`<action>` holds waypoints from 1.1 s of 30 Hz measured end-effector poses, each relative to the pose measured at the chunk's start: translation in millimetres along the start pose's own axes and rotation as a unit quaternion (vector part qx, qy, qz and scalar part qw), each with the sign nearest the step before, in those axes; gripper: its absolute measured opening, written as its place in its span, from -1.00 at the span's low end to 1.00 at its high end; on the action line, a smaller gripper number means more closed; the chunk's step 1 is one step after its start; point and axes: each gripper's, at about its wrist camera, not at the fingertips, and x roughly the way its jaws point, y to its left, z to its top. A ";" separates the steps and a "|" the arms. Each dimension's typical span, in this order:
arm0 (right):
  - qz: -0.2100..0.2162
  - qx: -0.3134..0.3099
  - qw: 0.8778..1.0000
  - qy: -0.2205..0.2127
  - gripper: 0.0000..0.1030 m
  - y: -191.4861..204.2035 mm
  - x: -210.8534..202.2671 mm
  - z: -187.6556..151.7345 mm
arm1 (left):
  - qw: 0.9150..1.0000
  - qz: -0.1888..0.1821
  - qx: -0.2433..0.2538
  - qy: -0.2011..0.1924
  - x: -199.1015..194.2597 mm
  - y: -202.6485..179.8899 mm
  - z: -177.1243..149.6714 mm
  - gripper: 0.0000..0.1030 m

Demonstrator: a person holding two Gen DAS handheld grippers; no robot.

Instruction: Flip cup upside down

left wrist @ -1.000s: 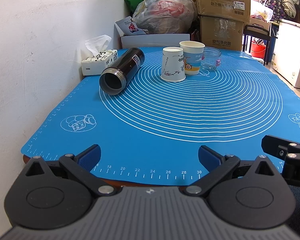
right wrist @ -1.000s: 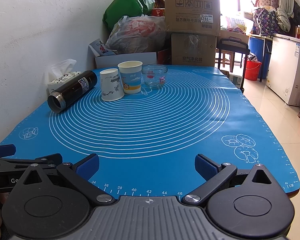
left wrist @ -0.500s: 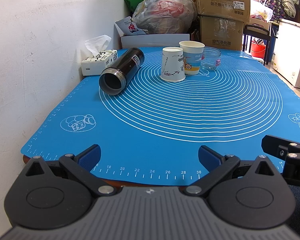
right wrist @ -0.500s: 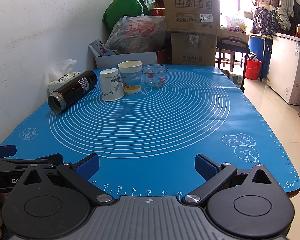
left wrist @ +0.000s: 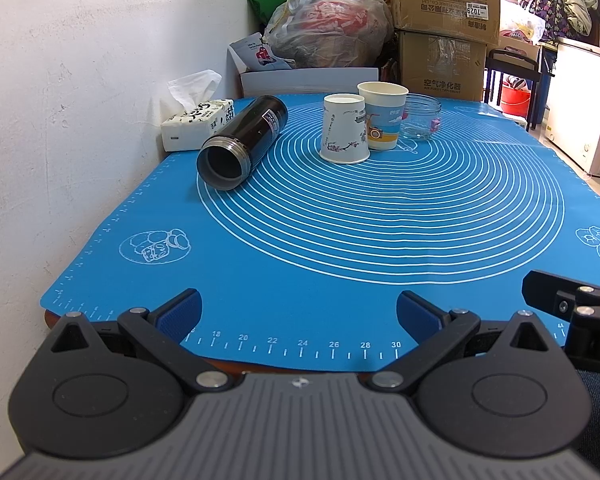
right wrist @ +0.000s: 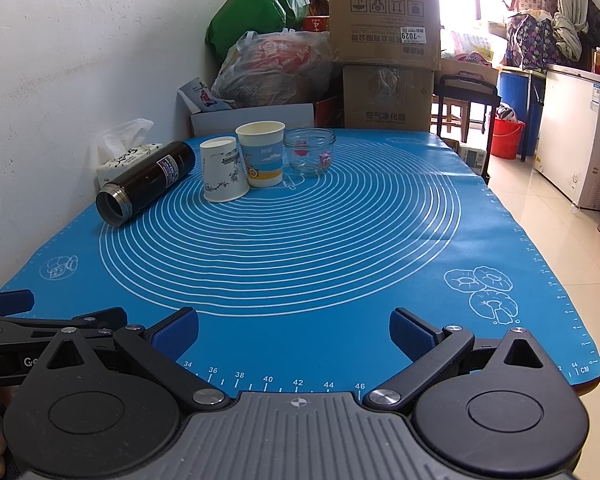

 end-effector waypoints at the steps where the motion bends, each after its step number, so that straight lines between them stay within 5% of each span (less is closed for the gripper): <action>1: 0.000 0.000 1.000 0.000 1.00 -0.3 0.3 0.0 | 1.000 0.000 0.000 0.000 -0.1 -0.1 0.0 0.99; 23: -0.002 -0.001 1.000 0.008 1.00 0.8 0.4 1.6 | 1.000 -0.003 -0.010 0.001 -1.0 -2.7 2.6 0.99; 33: 0.019 0.010 1.000 0.006 1.00 -4.0 12.5 26.9 | 1.000 -0.011 -0.023 -0.017 21.2 13.6 41.8 0.99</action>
